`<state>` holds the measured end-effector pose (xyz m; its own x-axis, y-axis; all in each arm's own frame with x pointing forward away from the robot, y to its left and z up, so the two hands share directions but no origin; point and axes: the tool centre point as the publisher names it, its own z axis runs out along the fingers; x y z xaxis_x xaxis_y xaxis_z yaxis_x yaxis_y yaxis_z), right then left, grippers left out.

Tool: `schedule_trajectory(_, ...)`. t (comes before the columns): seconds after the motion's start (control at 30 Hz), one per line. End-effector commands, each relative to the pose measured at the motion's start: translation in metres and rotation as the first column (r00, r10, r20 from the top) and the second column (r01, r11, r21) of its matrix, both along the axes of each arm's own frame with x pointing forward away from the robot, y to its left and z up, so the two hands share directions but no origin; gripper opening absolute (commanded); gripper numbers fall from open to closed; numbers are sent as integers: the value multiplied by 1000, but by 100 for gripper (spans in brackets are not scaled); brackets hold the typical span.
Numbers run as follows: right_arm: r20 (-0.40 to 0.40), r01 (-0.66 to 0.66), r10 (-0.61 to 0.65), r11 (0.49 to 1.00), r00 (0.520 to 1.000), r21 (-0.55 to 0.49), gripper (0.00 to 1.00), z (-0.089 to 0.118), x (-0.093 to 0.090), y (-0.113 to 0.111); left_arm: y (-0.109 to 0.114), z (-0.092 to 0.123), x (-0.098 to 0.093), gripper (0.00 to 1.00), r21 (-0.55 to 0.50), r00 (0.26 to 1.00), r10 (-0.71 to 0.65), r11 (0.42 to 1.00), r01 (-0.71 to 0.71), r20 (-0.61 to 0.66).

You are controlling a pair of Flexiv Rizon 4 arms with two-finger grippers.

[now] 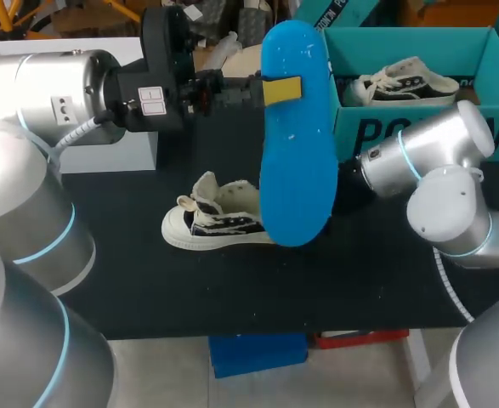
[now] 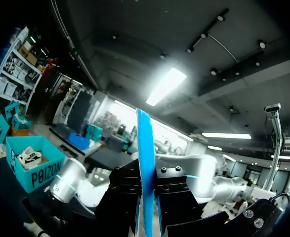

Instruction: Take the shoe out of the shoebox, open the shoe tongue, remove and reinsert the insole, then place the shoe into the shoebox

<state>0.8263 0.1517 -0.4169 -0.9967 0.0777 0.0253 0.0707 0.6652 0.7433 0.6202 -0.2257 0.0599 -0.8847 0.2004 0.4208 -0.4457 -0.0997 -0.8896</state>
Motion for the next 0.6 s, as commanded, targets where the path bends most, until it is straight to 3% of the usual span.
schedule_trajectory(0.03, -56, -47, 32, 950, 998, -307, 100, 26, 4, -4, 0, -1, -1, 0, 5, 1000, 1, 1000, -1, -1)
schedule_trajectory(0.23, -94, -108, 66, 818, 993, -564, 100, 44, 15, 5, 0, -1, -1, 0, 5, 1000, 1, 1000, -1, -1)
schedule_trajectory(0.6, -128, -172, 116, 600, 985, -781, 98, 60, 34, 38, 0, -1, -1, 0, 5, 1000, 1, 1000, -1, -1)
